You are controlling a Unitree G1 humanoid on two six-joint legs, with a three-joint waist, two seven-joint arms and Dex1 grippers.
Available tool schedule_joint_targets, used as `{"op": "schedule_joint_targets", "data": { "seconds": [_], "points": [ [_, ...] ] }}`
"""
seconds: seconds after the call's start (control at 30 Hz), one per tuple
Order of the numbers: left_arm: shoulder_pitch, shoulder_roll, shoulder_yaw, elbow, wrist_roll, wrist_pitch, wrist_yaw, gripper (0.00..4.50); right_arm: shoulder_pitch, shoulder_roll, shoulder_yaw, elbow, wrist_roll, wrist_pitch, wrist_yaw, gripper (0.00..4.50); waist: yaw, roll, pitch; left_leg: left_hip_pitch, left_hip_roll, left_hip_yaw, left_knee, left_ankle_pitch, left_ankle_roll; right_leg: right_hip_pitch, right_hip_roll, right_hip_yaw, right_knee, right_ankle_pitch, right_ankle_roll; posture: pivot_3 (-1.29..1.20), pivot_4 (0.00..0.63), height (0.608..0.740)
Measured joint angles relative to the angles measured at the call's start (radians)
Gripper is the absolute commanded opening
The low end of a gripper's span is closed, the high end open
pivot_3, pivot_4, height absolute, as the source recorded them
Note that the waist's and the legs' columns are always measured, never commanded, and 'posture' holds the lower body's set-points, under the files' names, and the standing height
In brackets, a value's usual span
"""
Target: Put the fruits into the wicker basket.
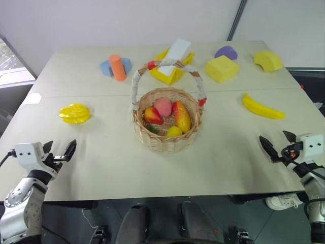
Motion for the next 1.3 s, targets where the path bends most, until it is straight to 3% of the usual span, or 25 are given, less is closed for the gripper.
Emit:
{"op": "schedule_joint_targets", "data": {
  "seconds": [0.5,0.93,1.07,1.3],
  "points": [
    [-0.072,0.032,-0.02,-0.02,-0.005,0.02,-0.027,4.5,-0.051,-0.016,0.016,-0.119,0.011,0.033,0.011,4.46,0.0,0.0,0.0,0.0,0.0,0.0,0.0,0.0,0.0,0.0,0.0,0.0,0.0,0.0,0.0,0.0,0.15,0.74],
    [-0.214,0.241,-0.175,0.105,0.306,-0.197,-0.061,4.5,-0.033,-0.193,0.117,-0.694,0.336,0.431,0.148,4.46,-0.002,0.0,0.0,-0.001,0.0,-0.001,0.0,0.0,0.0,0.0,0.0,-0.001,-0.001,0.0,0.0,0.0,0.15,0.74],
    [-0.241,0.318,-0.237,0.169,0.412,-0.235,-0.061,4.5,-0.156,-0.189,0.226,-0.799,0.391,0.484,0.13,4.46,0.0,0.0,0.0,-0.001,0.001,-0.001,0.0,0.0,0.0,-0.001,0.0,-0.001,-0.001,0.0,0.0,0.0,0.15,0.74],
    [-0.33,0.477,-0.368,0.279,0.607,-0.32,-0.094,4.5,-0.296,-0.113,0.358,-0.812,0.394,0.498,0.099,4.46,0.004,-0.002,0.0,-0.003,0.0,-0.002,-0.001,0.0,0.0,-0.002,-0.002,-0.003,-0.002,0.0,0.0,0.0,0.15,0.74]
  ]
}}
